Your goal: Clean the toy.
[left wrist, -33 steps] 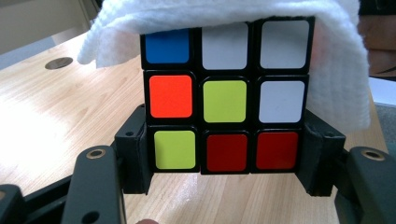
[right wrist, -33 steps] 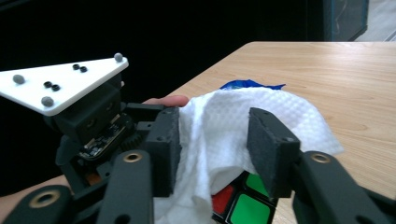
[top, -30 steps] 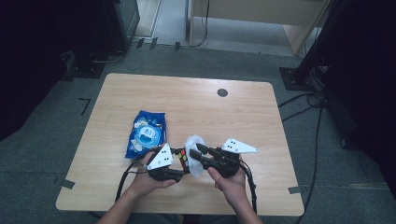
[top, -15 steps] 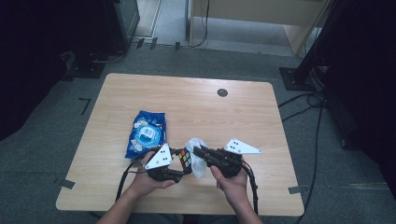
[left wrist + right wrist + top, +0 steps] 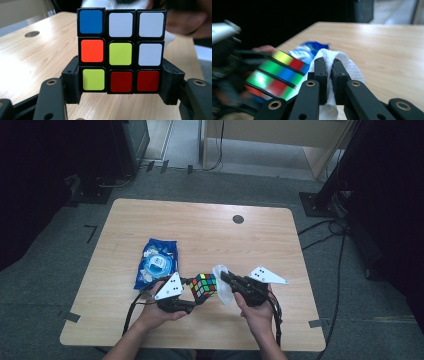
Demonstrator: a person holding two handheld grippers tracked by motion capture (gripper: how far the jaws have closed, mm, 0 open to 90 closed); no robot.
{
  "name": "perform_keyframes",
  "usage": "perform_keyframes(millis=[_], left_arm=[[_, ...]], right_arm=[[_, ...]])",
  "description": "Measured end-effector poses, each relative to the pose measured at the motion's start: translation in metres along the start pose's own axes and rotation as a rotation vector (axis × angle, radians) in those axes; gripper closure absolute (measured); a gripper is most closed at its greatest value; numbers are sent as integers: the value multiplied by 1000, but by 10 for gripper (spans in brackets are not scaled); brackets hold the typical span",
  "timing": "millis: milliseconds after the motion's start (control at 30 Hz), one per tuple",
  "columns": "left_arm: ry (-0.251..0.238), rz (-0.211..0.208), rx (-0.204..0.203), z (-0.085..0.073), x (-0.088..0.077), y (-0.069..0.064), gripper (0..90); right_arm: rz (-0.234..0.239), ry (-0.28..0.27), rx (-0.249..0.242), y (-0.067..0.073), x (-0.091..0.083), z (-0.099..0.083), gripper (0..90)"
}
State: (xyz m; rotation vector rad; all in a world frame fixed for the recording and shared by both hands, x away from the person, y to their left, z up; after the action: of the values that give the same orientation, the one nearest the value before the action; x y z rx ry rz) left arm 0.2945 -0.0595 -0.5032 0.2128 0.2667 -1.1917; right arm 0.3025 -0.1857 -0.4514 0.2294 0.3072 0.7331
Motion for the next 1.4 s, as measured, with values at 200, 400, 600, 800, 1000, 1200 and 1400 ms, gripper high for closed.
perform_keyframes(millis=[200,400,600,800,1000,1200,1400], left_arm=[[-2,-11,11,3,4,-7,346],[-42,-26,-17,11,-2,-6,345],[-57,-34,-32,12,-5,-4,345],[-56,-28,-31,12,-6,-2,345],[-84,-16,-48,16,-12,5,345],[-90,-3,-63,15,-15,11,345],[-83,0,-65,12,-14,12,345]], right_arm=[[116,-56,-59,44,-1,14,859],[102,-29,-38,38,7,0,858],[55,-27,-72,28,6,0,858],[-8,-5,-74,8,5,-6,859],[-106,39,-57,-23,3,-17,862],[-196,46,-36,-51,-3,-22,862],[-200,68,-22,-54,-1,-27,768]])
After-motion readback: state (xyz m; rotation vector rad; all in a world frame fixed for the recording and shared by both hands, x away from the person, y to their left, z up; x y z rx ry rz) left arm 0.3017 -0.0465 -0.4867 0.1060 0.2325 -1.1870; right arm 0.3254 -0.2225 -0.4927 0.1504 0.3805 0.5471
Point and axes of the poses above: each handheld gripper's, and its own axes: x roughly forward along the jaws, z roughly out of its top, y roughly to its left, the point moved 9 cm from there along x, roughly forward along the jaws, and after that the axes turned 5 degrees about -y, right-handed, at the moved point
